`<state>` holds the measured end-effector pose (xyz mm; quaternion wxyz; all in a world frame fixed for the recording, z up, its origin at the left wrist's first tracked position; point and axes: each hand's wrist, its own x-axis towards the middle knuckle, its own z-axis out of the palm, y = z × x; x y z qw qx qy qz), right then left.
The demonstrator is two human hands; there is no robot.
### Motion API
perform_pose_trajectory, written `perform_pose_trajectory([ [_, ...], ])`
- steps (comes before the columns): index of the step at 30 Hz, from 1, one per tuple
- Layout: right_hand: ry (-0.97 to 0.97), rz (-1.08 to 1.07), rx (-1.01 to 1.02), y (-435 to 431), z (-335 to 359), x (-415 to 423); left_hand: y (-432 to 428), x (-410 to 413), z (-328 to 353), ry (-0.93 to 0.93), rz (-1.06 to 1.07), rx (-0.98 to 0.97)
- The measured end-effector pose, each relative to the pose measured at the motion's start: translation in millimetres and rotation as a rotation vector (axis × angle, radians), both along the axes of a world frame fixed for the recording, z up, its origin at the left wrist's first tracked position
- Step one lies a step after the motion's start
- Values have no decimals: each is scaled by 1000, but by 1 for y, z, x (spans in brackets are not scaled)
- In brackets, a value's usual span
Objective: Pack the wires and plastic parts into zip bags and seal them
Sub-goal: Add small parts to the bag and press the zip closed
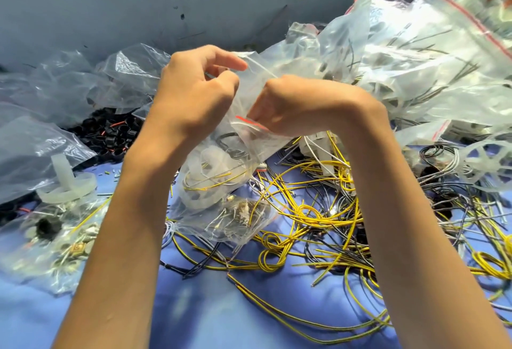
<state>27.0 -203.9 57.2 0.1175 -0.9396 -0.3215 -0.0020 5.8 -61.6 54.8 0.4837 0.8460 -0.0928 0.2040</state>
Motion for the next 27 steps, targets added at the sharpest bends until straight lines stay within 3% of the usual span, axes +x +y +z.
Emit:
perform_pose_trajectory([
  [6, -154, -14, 435, -13, 13, -1, 8, 4, 0, -24, 91, -37],
  [9, -198, 30, 494, -16, 16, -5, 14, 7, -1, -36, 146, -41],
  [12, -109, 57, 496, -19, 20, -9, 20, 10, 0, -63, 208, -100],
  [17, 315, 67, 140, -12, 11, -11, 26, 15, 2, -78, 244, -301],
  [24, 302, 55, -400, 43, -30, -10, 22, 12, 5, -34, 198, -465],
  [27, 302, 92, -446, 70, -57, -12, 21, 7, 7, -21, 172, -438],
])
